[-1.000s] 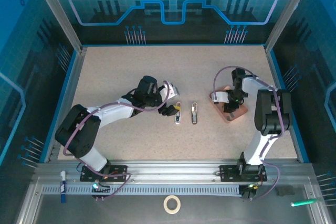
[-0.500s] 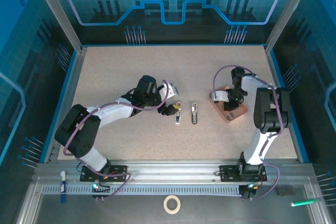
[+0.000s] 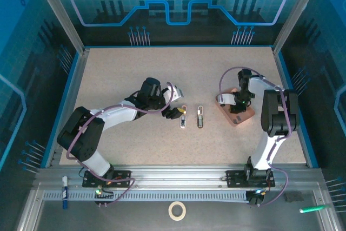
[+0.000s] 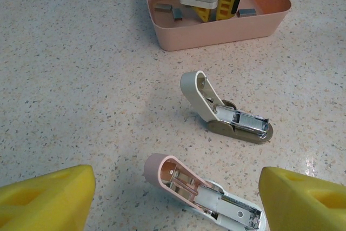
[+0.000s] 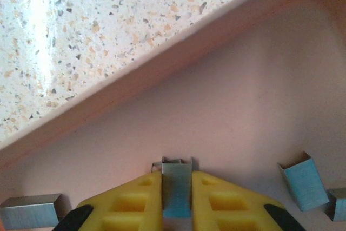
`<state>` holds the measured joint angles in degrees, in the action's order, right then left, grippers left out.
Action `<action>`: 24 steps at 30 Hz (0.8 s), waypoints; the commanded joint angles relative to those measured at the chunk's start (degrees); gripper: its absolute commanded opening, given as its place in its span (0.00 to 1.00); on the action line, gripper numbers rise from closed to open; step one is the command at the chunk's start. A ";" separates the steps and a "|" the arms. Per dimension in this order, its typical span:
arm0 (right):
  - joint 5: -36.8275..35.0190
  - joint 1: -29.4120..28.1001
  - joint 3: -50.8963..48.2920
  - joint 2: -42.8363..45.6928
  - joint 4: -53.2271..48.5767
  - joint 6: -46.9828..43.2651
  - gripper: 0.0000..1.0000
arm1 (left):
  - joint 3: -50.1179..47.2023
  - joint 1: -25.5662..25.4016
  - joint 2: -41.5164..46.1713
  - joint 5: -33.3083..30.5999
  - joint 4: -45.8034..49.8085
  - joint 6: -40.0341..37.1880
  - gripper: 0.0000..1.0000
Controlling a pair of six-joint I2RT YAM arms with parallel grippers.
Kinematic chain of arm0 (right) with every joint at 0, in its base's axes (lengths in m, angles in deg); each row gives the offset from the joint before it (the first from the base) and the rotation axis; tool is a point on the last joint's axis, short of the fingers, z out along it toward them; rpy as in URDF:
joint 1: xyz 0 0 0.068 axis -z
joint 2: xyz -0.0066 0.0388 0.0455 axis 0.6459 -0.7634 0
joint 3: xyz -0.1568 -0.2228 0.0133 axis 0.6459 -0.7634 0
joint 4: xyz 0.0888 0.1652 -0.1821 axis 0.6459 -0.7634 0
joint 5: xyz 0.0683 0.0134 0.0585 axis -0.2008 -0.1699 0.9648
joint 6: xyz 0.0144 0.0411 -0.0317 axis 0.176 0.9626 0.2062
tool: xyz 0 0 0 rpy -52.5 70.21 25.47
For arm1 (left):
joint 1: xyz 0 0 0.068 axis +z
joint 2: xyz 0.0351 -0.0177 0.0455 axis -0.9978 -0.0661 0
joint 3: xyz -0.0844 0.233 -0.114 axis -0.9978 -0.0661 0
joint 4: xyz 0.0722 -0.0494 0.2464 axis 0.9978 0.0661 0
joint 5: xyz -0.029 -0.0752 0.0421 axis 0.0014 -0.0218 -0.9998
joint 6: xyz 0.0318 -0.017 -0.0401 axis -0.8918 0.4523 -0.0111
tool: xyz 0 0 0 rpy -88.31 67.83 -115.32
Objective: Load the staples into the stapler
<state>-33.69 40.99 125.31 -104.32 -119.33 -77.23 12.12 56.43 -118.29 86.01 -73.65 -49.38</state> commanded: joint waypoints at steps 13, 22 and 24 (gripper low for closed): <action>1.62 -2.04 2.90 10.77 -0.72 10.53 0.15 | 0.33 0.49 4.07 -1.89 -0.89 7.22 0.81; -0.99 -9.70 1.88 23.51 -3.76 30.12 0.15 | -2.55 0.38 11.61 -4.04 0.48 13.82 0.81; -1.53 -12.85 0.81 26.37 -4.94 36.03 0.16 | -3.42 0.33 13.41 -4.89 1.53 15.23 0.81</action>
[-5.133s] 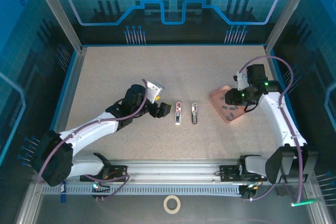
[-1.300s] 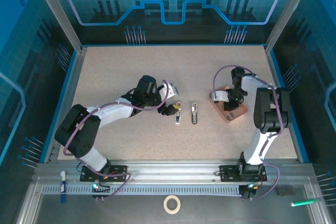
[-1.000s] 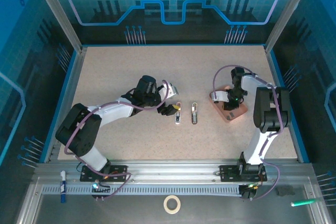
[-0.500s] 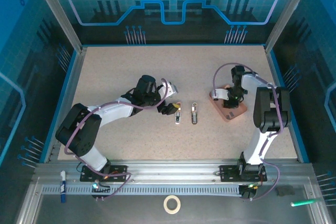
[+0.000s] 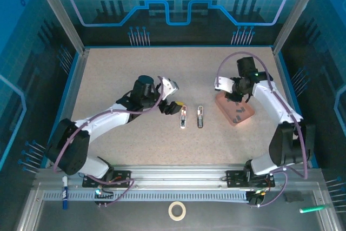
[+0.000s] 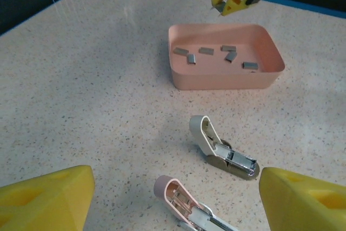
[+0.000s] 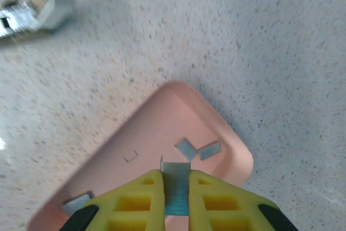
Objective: Load the staples into the stapler
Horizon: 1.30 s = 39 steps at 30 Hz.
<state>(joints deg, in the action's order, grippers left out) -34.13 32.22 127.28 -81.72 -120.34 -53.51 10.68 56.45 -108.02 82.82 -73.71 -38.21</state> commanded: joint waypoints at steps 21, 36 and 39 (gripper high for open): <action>-15.35 -30.83 -28.56 20.95 4.60 94.31 0.16 | -12.87 -0.22 15.90 -6.72 1.13 11.10 0.85; -14.88 -32.51 -31.68 9.69 6.79 111.06 0.17 | -12.83 -0.29 15.50 -9.64 0.15 12.47 0.85; -14.47 -32.51 -31.51 7.66 7.05 111.33 0.17 | -12.83 -0.26 15.45 -9.71 -0.03 12.47 0.85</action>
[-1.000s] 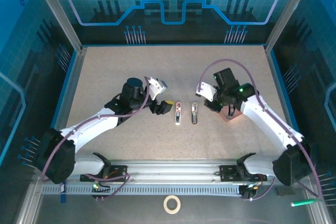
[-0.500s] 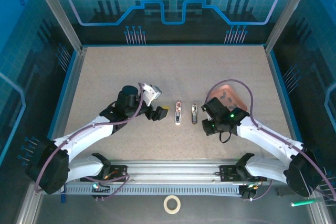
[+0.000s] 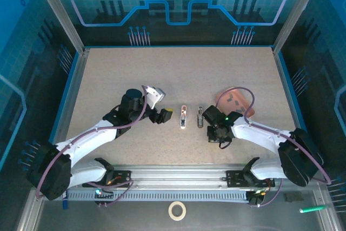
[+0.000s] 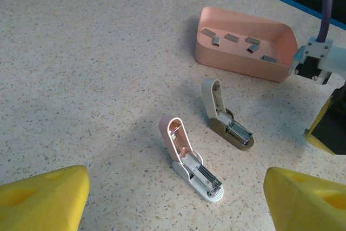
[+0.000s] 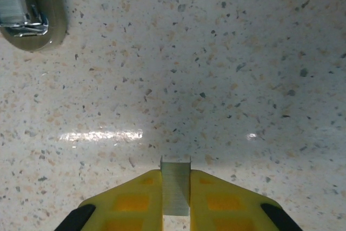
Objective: Load the staples into the stapler
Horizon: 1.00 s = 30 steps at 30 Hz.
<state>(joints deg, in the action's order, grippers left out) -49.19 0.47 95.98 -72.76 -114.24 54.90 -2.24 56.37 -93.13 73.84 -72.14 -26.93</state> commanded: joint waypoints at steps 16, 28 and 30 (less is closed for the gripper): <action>3.29 -0.75 5.48 -8.44 -6.20 0.44 0.34 | 0.44 -0.24 0.22 -0.64 -1.42 0.84 0.85; 7.07 5.40 11.22 -4.73 -14.85 -3.83 0.35 | 0.62 -0.65 -0.75 -0.36 -1.44 0.93 0.85; 8.67 6.40 10.52 -4.85 -13.43 -4.23 0.35 | 0.62 -0.65 -0.77 -0.43 -1.36 0.78 0.85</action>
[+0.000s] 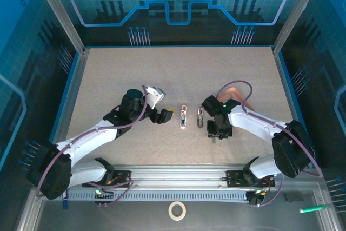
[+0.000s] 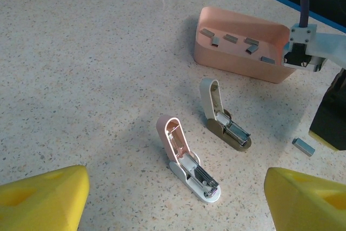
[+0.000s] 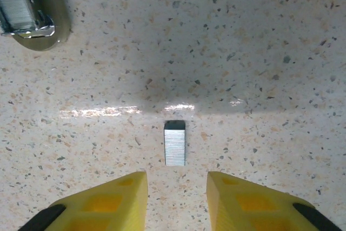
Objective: Load the staples into the stapler
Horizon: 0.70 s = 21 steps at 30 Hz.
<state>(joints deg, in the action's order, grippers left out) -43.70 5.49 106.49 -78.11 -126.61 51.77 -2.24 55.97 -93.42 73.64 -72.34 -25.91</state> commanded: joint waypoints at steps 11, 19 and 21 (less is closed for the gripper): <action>6.15 2.75 -3.45 -1.59 4.30 -1.83 0.36 | 0.71 -0.35 -0.74 -0.14 -1.03 -0.36 0.85; 6.00 2.90 -4.09 -4.52 5.57 -2.04 0.36 | 0.80 -0.42 -0.74 -0.16 -1.10 -0.45 0.86; 5.83 2.96 -4.25 -4.87 5.74 -2.05 0.35 | 0.80 -0.41 -0.64 -0.14 -0.99 -0.62 0.86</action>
<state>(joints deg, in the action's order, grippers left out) -38.30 7.79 103.06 -82.14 -120.82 50.16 -2.24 55.93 -93.94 73.64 -72.34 -25.91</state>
